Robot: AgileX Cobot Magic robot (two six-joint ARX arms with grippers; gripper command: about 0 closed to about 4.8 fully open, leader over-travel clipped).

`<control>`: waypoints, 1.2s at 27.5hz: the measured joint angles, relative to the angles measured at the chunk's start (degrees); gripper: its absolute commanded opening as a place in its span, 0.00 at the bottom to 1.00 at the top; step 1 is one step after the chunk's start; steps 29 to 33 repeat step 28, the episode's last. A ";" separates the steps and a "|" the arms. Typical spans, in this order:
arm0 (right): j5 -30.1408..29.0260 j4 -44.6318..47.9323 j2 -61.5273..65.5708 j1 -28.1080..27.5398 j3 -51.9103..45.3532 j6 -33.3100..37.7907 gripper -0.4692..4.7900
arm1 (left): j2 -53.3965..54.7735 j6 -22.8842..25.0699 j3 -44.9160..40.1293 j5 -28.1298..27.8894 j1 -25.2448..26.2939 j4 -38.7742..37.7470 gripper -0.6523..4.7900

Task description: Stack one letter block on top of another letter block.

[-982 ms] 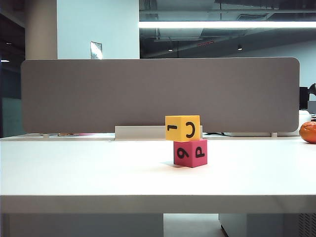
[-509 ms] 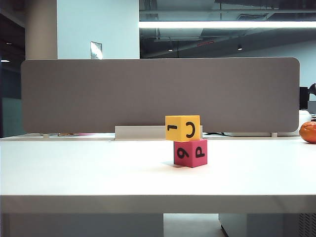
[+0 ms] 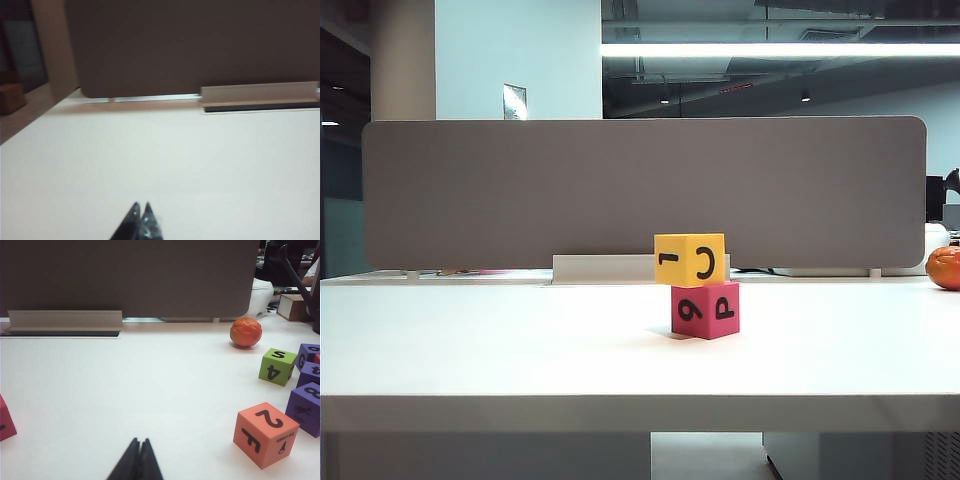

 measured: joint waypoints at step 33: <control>0.00 0.00 0.00 0.00 0.00 0.00 0.08 | 0.00 0.02 0.00 2.84 0.00 -0.17 0.11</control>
